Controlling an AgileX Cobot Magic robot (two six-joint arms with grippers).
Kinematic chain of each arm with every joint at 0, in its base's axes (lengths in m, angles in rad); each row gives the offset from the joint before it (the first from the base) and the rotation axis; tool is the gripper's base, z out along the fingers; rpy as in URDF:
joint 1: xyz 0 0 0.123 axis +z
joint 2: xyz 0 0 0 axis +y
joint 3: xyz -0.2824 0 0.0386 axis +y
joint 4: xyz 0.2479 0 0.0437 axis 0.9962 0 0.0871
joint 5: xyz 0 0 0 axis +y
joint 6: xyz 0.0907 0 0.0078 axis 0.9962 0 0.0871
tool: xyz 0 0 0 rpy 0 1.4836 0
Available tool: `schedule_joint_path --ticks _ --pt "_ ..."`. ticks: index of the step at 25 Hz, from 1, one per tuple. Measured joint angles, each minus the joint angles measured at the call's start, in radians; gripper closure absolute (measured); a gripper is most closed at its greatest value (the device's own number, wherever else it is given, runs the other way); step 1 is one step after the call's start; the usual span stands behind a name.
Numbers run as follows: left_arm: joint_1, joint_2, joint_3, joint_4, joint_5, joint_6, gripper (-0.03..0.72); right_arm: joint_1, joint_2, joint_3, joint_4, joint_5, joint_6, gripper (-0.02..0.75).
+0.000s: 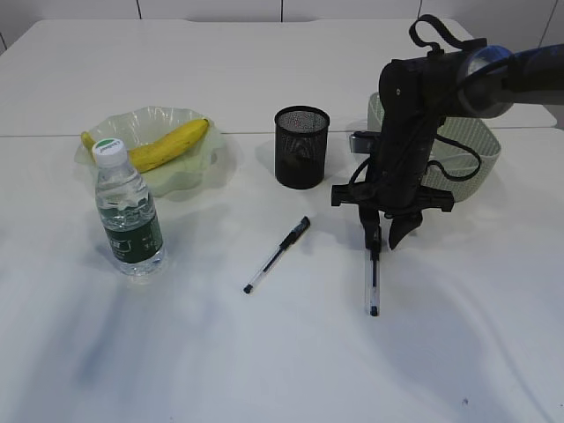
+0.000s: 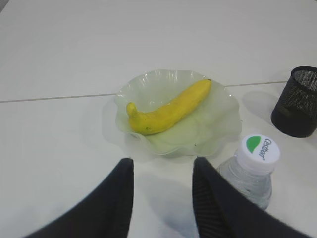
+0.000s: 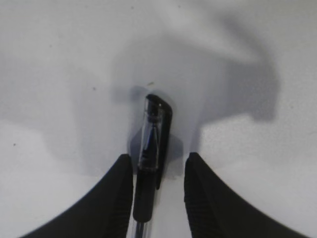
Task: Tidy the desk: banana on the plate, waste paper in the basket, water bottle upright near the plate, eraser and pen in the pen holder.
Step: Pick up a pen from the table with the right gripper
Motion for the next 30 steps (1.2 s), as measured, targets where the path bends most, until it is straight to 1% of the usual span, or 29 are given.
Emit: schedule_joint_path --ticks 22,30 --pt "0.000 0.000 0.000 0.000 0.000 0.000 0.412 0.000 0.000 0.000 0.003 -0.023 0.000 0.476" --pt "0.000 0.000 0.000 0.000 0.000 0.000 0.412 0.000 0.000 0.000 0.003 0.012 0.000 0.476"
